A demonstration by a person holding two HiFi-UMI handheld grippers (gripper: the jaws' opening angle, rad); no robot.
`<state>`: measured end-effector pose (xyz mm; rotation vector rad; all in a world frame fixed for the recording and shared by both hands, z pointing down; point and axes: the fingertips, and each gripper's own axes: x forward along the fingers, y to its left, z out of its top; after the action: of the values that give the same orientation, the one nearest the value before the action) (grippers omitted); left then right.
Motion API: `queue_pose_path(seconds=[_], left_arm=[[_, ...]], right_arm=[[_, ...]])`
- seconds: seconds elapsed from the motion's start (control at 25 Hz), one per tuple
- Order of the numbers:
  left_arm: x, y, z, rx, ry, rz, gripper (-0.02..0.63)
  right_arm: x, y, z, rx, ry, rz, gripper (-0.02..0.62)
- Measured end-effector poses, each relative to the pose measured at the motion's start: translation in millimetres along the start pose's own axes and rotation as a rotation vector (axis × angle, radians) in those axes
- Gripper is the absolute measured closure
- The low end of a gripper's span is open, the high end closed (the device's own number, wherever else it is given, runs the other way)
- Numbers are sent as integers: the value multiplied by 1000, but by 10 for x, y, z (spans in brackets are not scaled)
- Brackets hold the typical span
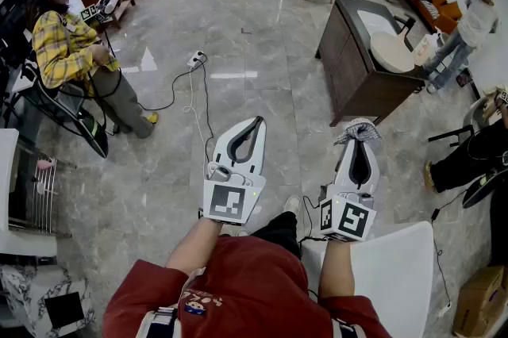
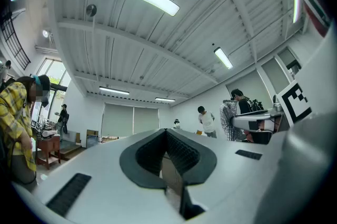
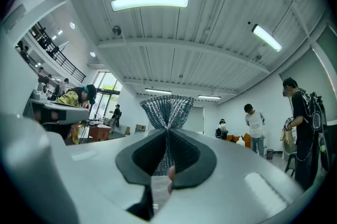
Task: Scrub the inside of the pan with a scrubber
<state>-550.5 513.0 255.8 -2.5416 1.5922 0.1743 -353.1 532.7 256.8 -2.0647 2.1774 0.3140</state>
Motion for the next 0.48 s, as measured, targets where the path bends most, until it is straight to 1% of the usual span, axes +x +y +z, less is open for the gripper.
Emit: queue_pose_path(seconds=[0.2,0.48], left_arm=[[67,-16,-53,0,20,4,600],[186,-110,-180,-3,43,-21,600]], right_arm=[[44,-55,-50,-12,12,1,561],[48,-159,-191,29,26,-32,554]])
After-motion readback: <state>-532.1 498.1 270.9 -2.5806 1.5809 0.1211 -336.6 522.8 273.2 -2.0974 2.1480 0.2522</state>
